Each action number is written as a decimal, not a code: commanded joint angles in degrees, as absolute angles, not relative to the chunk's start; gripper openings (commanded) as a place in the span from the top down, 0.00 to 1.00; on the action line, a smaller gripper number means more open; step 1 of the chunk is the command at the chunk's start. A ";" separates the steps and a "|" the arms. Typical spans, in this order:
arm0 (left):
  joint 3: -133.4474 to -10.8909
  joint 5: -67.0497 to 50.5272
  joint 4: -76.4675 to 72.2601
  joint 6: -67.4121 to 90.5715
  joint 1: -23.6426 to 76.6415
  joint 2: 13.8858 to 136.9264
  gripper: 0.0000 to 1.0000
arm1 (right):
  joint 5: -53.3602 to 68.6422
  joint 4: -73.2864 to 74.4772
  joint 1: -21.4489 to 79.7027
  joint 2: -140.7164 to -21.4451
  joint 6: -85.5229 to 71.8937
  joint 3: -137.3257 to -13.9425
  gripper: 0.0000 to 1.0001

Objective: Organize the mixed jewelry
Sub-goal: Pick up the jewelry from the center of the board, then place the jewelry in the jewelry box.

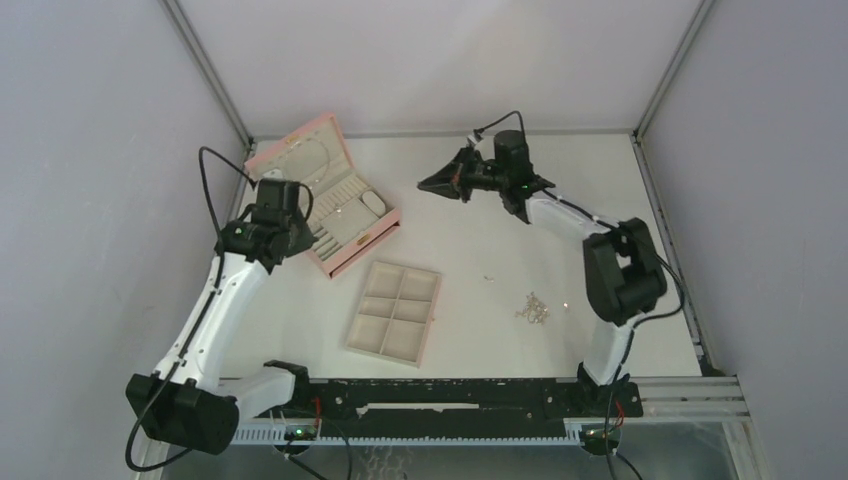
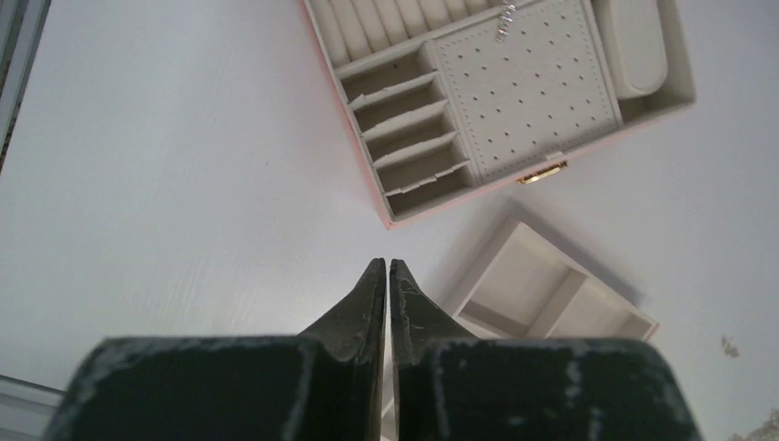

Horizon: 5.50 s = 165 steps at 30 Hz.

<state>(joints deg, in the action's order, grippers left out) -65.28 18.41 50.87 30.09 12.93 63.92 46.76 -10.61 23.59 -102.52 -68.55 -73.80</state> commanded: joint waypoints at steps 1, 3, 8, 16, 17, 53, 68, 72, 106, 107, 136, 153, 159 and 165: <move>-63.97 14.47 45.98 32.85 6.69 63.81 0.93 | 41.27 -21.54 27.65 -109.57 -76.66 -83.99 1.00; -63.22 10.31 45.41 33.02 3.58 64.41 0.95 | 40.04 -18.44 29.01 -113.22 -76.05 -89.48 1.00; -62.77 8.94 44.46 32.03 1.80 63.13 0.96 | 37.02 -12.63 31.42 -122.20 -76.21 -102.69 1.00; -63.43 8.13 44.99 30.73 0.49 63.64 0.96 | 34.34 -7.58 33.63 -136.04 -76.06 -120.28 1.00; -63.66 8.05 45.12 30.36 0.37 63.84 0.96 | 34.36 -7.19 33.86 -137.38 -76.08 -121.61 1.00; -65.04 3.66 46.15 25.51 -2.83 67.20 0.96 | 36.62 -3.06 37.93 -145.98 -71.43 -119.81 1.00; -64.43 3.85 46.14 25.20 -2.98 66.97 0.96 | 36.18 -3.93 37.94 -145.37 -71.25 -118.59 1.00; -64.42 3.79 46.19 25.05 -2.93 66.94 0.96 | 36.04 -4.99 37.90 -145.42 -71.81 -118.97 1.00; -64.18 4.84 46.33 24.70 -3.03 66.88 0.96 | 36.47 -5.25 38.01 -148.34 -73.13 -121.03 1.00; -64.16 4.83 46.39 24.70 -2.98 66.88 0.96 | 36.47 -5.34 38.03 -148.46 -73.22 -121.07 1.00; -64.25 4.96 46.42 24.59 -3.04 66.97 0.96 | 37.53 -5.94 38.39 -149.61 -73.57 -121.77 1.00; -63.93 4.90 46.33 24.59 -3.00 66.98 0.96 | 37.79 -6.32 38.41 -148.07 -72.86 -119.33 1.00; -63.90 4.91 46.36 24.56 -3.03 66.89 0.96 | 37.62 -6.60 38.40 -147.93 -73.07 -118.52 1.00; -63.81 5.08 46.39 24.58 -3.01 66.63 0.96 | 37.68 -7.02 38.36 -147.84 -73.21 -117.97 1.00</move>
<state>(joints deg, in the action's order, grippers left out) -62.76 4.34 47.24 25.45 -2.42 67.40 37.93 -5.69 37.54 -148.44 -72.97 -118.89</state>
